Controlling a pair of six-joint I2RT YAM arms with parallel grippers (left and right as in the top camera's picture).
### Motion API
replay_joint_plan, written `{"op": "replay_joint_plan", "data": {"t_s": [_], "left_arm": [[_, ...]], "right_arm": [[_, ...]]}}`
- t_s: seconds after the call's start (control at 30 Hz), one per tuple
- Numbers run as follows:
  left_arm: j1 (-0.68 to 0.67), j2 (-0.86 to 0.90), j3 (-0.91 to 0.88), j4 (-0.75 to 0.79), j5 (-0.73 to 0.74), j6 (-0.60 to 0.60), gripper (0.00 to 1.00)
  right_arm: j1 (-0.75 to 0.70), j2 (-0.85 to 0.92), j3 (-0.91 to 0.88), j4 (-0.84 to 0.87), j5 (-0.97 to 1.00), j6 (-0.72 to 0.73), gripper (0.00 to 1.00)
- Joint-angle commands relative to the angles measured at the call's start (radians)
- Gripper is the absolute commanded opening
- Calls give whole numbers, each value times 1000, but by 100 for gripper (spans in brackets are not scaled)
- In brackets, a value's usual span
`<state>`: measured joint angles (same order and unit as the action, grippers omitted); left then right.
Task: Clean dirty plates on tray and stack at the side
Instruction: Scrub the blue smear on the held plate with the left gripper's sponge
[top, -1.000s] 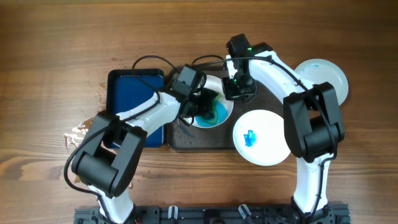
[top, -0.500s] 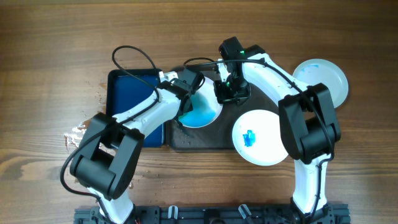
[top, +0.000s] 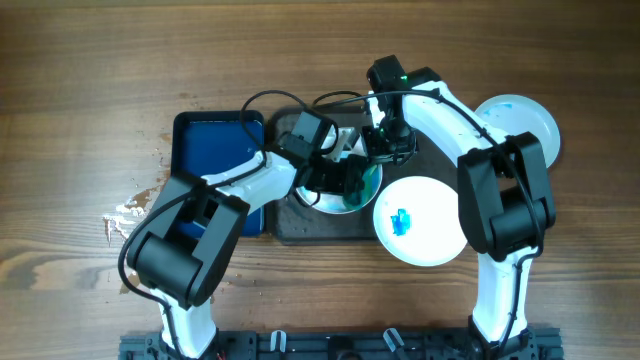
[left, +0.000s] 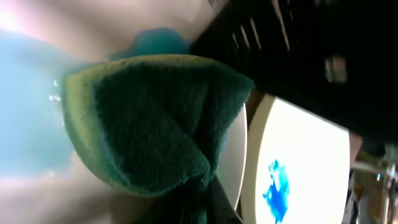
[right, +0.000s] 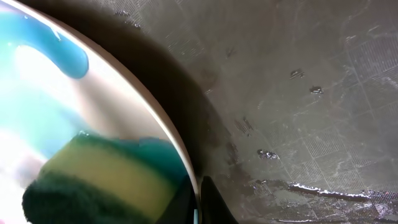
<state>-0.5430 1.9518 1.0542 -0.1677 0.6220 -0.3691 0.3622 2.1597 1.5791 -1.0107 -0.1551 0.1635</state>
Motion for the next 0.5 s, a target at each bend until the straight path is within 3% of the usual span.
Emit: {"op": "replay_joint_plan", "data": {"t_s": [0.0,0.17,0.37,0.47], "left_arm": [[8,14,-5,2,-240,-172,4],[67,13,-5,-74,-731,-238,4],[61,13,-5,-89,-1101,-238,4],[61,13,-5,-204,-1170,-234,4]], "right_arm": [[27,2,-3,-15,-10,4,4],[27,2,-3,-26,-10,3,4],[27,2,-3,-26,-9,-4,5],[27,2,-3,-25,-9,-3,4]]}}
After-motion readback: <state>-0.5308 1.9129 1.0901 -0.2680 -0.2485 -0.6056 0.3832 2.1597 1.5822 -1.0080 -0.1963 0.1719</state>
